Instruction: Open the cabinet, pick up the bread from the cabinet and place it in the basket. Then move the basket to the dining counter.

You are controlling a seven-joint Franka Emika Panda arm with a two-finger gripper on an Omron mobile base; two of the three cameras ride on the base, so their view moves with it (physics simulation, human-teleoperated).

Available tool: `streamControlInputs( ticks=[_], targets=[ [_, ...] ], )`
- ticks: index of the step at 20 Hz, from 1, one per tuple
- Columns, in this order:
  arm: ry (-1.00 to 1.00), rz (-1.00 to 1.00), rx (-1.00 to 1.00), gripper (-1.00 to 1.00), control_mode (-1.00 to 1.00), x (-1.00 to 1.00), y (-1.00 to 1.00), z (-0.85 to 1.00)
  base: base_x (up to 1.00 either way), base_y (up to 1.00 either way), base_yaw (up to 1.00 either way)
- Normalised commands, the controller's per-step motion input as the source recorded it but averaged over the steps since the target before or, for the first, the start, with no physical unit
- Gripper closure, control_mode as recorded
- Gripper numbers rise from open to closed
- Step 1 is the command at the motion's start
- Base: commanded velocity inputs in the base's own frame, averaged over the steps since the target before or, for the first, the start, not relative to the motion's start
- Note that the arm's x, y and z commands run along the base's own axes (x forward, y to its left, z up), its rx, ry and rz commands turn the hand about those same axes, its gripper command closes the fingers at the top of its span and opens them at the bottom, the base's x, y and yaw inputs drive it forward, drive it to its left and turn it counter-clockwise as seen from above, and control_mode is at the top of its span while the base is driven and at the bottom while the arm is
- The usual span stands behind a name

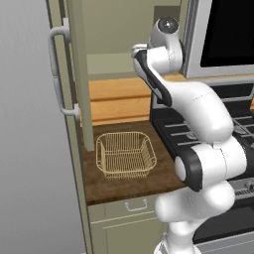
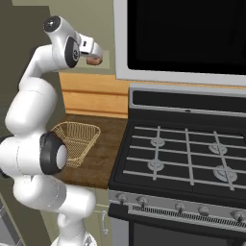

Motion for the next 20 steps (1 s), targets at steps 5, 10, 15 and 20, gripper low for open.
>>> streamControlInputs(
  ticks=[5,10,15,20],
  targets=[
    [0.0,0.0,0.0,-1.0,-1.0,0.37,-0.06,-0.02,0.0,0.0,0.0],
    [0.0,0.0,0.0,-1.0,-1.0,0.3,-0.01,-0.14,0.0,0.0,0.0],
    [0.0,0.0,0.0,-1.0,-1.0,0.26,0.0,-0.23,0.0,0.0,0.0],
    [0.0,0.0,0.0,-1.0,-1.0,0.28,0.0,-0.17,0.0,0.0,0.0]
  ],
)
